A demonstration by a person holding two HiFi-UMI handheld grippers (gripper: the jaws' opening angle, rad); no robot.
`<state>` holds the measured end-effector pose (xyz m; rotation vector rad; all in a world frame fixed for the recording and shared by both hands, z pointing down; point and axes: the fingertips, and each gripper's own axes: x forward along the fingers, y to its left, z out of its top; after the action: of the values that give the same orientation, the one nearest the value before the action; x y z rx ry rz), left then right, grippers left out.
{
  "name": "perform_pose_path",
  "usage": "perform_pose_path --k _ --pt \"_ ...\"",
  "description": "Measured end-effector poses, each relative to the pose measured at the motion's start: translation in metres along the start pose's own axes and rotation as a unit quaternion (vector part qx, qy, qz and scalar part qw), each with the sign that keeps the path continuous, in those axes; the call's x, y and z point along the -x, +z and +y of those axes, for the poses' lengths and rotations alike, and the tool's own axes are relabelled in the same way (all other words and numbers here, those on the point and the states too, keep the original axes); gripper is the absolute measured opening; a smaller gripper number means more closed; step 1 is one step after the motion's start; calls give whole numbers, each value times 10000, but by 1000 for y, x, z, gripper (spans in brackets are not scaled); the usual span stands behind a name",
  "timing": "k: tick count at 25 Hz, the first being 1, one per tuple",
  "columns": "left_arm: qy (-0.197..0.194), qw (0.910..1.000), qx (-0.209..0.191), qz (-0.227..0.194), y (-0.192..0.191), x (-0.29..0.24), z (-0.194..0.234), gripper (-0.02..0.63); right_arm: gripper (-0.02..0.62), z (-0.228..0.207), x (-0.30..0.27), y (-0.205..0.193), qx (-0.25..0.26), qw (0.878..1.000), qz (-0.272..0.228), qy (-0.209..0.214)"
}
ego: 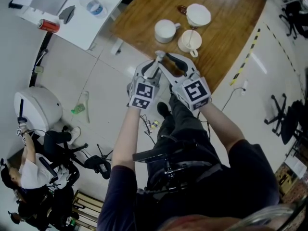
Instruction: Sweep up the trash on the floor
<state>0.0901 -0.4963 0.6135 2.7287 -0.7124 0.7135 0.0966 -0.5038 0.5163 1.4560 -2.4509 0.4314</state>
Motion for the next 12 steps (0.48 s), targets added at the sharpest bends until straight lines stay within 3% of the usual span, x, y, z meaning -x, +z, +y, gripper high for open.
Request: perform_pose_path --k 4,7,12 --pt "54 10000 70 -9 -1 2 4 109 184 5 7 7 -93 9999 -37 48" --pt "84 9998 151 -18 -3 4 9 109 183 1 15 -13 164 9998 114 11" --pt "125 9998 177 12 -6 5 15 110 183 -4 27 -27 139 9995 285 -65"
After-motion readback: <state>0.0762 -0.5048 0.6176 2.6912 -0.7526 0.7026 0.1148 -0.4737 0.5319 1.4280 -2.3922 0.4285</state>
